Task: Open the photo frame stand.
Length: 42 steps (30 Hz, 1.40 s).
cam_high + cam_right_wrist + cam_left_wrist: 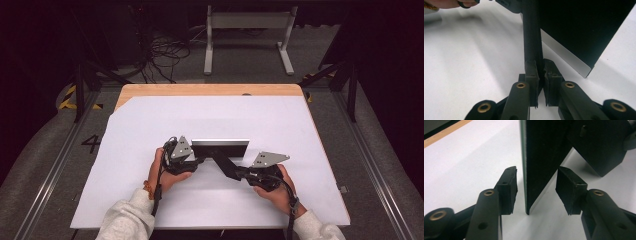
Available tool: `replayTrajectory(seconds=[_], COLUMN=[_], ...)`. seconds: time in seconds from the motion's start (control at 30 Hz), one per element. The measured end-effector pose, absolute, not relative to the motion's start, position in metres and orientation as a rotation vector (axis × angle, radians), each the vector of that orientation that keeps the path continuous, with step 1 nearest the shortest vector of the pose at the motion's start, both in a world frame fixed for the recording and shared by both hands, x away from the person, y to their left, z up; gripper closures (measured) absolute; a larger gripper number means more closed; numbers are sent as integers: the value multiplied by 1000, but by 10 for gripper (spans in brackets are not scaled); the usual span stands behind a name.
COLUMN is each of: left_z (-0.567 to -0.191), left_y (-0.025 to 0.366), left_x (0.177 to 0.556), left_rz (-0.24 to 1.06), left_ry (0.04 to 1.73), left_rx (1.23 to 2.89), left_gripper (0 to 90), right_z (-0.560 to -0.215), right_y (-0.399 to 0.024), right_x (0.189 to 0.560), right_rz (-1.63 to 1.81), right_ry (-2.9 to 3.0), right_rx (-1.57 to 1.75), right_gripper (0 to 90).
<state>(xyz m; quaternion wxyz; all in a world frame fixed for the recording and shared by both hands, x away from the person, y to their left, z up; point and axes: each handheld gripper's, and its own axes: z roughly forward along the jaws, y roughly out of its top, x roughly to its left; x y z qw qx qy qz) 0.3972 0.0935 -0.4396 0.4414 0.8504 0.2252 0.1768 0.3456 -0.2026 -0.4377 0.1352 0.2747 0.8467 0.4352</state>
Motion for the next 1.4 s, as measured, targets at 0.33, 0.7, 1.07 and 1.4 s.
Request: replayTrajectory(seconds=[0.33, 0.7, 1.07, 1.4], left_z=[-443, -443, -443, -441], left_y=[87, 85, 86, 93], left_x=[398, 394, 394, 394], left_rz=[419, 460, 449, 422], left_ry=[511, 515, 506, 520], left_rx=[2138, 2150, 2153, 2137], left_gripper=[621, 629, 637, 598], right_z=[-439, -438, -440, -436], right_y=[-202, -202, -203, -207], right_x=[340, 337, 336, 335], right_rz=[1238, 1247, 1233, 1226], right_ry=[2466, 2473, 2472, 2456], right_rx=[789, 786, 795, 783], right_gripper=[844, 847, 844, 816])
